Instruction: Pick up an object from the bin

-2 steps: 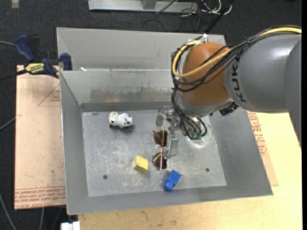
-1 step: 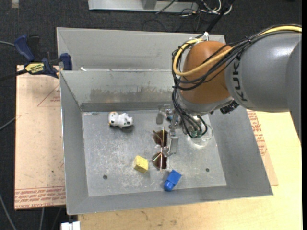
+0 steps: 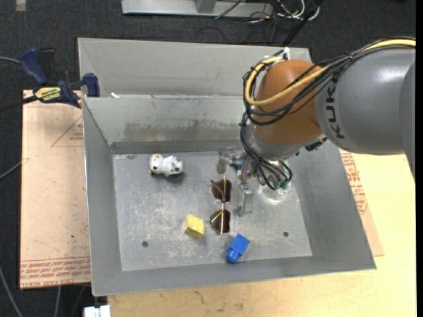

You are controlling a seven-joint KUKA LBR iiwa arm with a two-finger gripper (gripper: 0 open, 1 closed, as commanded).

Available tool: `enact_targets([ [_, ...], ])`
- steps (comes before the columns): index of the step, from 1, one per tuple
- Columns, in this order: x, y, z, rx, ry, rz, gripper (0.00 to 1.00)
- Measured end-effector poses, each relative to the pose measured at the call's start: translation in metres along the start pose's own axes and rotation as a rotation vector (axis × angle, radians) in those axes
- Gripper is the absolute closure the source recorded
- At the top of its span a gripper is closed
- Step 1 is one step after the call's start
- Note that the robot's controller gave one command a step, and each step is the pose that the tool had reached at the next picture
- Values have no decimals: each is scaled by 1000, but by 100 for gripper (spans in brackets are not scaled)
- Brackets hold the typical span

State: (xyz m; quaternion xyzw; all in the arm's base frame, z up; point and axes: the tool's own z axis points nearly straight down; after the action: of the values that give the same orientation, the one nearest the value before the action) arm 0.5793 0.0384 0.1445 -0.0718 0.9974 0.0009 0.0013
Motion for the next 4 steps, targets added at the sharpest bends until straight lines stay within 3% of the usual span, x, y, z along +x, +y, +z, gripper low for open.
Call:
enact_targets([
  [1,-7,-16,9,2,-1,-161,0],
  [2,14,-10,11,1,1,-397,0],
  [3,-19,-7,68,2,-5,-530,0],
  [4,21,-4,74,-1,1,-884,100],
])
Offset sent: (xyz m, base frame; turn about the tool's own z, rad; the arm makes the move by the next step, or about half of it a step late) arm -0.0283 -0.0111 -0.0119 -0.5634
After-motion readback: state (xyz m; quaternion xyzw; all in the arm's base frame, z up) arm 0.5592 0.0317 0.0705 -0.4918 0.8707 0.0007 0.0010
